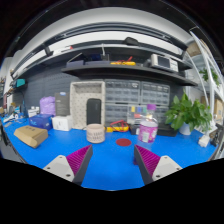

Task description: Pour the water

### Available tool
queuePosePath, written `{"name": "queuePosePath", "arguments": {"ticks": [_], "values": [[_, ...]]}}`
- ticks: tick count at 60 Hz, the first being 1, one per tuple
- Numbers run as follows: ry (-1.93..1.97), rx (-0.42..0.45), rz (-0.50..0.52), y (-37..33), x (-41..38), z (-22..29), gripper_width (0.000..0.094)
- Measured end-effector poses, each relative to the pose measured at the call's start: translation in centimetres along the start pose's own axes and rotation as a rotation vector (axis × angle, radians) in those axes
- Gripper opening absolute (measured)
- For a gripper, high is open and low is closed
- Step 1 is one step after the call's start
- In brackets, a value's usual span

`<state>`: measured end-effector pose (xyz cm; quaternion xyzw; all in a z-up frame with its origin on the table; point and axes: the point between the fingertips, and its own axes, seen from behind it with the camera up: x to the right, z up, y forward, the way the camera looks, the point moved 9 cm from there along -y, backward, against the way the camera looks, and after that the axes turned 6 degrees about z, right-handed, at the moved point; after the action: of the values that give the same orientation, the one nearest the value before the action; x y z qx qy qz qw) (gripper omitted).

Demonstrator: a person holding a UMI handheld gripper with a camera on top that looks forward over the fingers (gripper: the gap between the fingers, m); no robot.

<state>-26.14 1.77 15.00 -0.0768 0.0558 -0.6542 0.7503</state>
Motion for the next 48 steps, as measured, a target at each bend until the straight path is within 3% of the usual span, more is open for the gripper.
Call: {"name": "queuePosePath", "arguments": {"ticks": [18,34,41,45,48], "values": [[0.025,0.07,-0.13,2.6,9.1,-1.3,0.0858],[0.073,0.079,-0.054,9.9,12.5,-0.2,0.0843],[0.06,0.086,-0.062,12.0,13.1,-0.1,0.0728],[0.041,0.086,-0.066,12.5,13.2,-0.3,0.0532],[0.027,0.085,-0.068,12.7,12.9,-0.3,0.0519]]}}
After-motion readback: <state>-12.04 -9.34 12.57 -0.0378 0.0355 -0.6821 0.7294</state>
